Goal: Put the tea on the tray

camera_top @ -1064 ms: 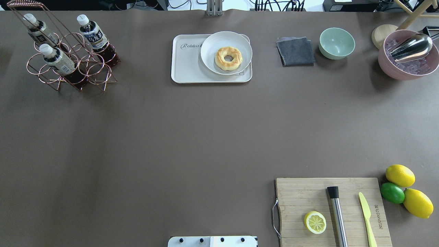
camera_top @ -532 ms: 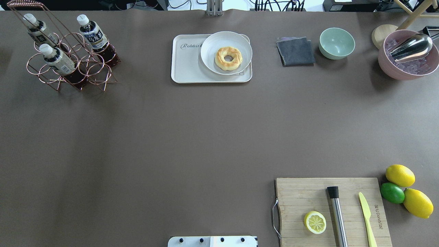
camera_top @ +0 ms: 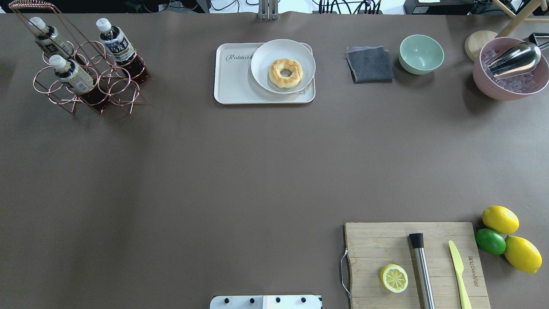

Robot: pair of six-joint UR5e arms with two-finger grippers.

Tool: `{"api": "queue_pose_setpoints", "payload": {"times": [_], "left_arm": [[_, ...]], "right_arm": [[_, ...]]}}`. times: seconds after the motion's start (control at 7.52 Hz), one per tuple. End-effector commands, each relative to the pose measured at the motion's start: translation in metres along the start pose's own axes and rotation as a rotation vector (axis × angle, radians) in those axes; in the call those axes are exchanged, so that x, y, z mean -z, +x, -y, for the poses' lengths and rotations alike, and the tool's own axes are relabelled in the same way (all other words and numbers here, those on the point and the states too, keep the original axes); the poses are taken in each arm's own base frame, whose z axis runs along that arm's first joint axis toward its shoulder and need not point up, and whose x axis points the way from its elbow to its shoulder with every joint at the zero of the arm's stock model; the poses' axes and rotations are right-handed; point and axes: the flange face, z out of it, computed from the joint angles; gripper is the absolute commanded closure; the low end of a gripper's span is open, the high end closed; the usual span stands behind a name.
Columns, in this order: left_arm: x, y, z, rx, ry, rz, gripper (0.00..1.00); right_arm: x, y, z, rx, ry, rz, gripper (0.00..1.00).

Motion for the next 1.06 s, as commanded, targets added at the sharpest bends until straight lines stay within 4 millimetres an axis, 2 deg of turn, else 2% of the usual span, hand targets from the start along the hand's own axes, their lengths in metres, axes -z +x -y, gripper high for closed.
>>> {"api": "queue_pose_setpoints", "payload": {"times": [0.0, 0.27, 0.53, 0.8, 0.93], "left_arm": [[0.015, 0.01, 0.02, -0.136, 0.137, 0.022, 0.01], [-0.006, -0.001, 0.017, -0.131, 0.119, 0.004, 0.01], [-0.007, 0.0, 0.018, -0.138, 0.121, 0.003, 0.01], [0.01, 0.015, 0.03, -0.233, 0.248, 0.029, 0.01], [0.014, 0.032, 0.047, -0.206, 0.28, 0.018, 0.01]], "right_arm": [[-0.002, 0.002, -0.001, -0.011, -0.01, 0.001, 0.0], [0.0, 0.001, 0.001, -0.008, -0.001, -0.008, 0.0], [0.004, -0.003, 0.004, 0.0, 0.009, -0.004, 0.0], [0.03, -0.021, 0.009, 0.062, 0.078, -0.03, 0.0], [0.039, -0.037, 0.012, 0.094, 0.107, -0.032, 0.0]]}}
